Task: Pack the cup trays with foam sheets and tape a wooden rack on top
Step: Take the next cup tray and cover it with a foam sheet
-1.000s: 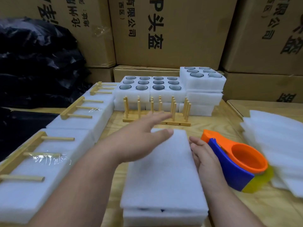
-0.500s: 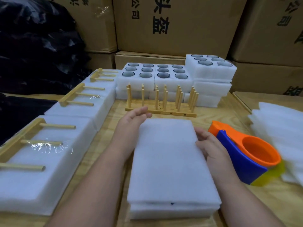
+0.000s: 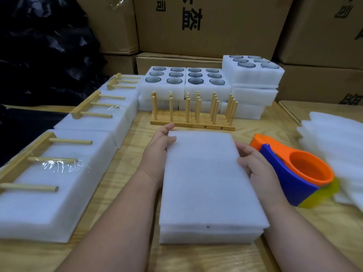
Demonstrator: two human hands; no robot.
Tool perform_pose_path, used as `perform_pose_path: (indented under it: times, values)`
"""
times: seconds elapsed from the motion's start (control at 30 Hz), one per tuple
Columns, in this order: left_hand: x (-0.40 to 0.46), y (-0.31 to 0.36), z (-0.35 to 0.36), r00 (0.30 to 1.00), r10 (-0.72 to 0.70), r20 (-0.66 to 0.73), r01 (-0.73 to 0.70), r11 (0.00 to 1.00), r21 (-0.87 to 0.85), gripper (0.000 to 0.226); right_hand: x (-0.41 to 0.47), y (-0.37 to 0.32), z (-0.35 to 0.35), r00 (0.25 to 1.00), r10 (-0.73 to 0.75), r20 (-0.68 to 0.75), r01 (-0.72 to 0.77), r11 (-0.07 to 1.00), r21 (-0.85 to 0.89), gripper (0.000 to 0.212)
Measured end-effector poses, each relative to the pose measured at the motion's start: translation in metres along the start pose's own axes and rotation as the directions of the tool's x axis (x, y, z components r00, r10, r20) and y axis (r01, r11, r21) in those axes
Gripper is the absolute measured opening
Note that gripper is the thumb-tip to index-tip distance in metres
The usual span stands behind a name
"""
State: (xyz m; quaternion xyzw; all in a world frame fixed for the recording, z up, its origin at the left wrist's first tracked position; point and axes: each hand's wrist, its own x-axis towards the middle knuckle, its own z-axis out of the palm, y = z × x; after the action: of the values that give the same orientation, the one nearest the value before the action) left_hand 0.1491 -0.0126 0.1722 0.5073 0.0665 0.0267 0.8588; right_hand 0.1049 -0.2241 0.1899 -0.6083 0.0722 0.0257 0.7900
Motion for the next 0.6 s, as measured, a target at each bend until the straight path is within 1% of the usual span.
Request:
perform_pose_path:
  times: [0.1, 0.2, 0.3, 0.4, 0.5, 0.6]
  values:
    - [0.0011, -0.0009, 0.0004, 0.999, 0.040, 0.010, -0.040, 0.999, 0.007, 0.042, 0.0002, -0.0001, -0.0010, 1.000, 0.006, -0.014, -0.006, 1.000, 0.022, 0.051]
    - [0.0007, -0.0012, -0.0011, 0.998, 0.060, 0.034, -0.062, 0.997, 0.036, 0.043, -0.0004, -0.0006, -0.0021, 1.000, 0.009, 0.002, -0.009, 1.000, 0.014, 0.051]
    - [0.0016, -0.0026, -0.0029, 0.997, 0.069, 0.040, -0.070, 0.997, 0.025, 0.043, -0.0013, 0.0001, -0.0028, 1.000, 0.002, 0.020, -0.002, 1.000, 0.001, 0.049]
    - [0.0026, -0.0026, -0.0037, 0.997, 0.073, 0.040, -0.074, 0.997, 0.025, 0.051, -0.0003, 0.0018, -0.0032, 1.000, -0.011, 0.018, 0.011, 1.000, 0.006, 0.047]
    - [0.0034, -0.0028, -0.0047, 0.996, 0.086, 0.037, -0.087, 0.996, 0.013, 0.053, 0.0014, 0.0031, -0.0038, 1.000, -0.012, 0.023, 0.012, 1.000, 0.001, 0.048]
    - [0.0009, -0.0015, -0.0047, 0.995, 0.101, 0.010, -0.101, 0.995, 0.011, 0.053, 0.0034, 0.0048, -0.0051, 0.999, -0.015, 0.028, 0.014, 0.999, 0.032, 0.048]
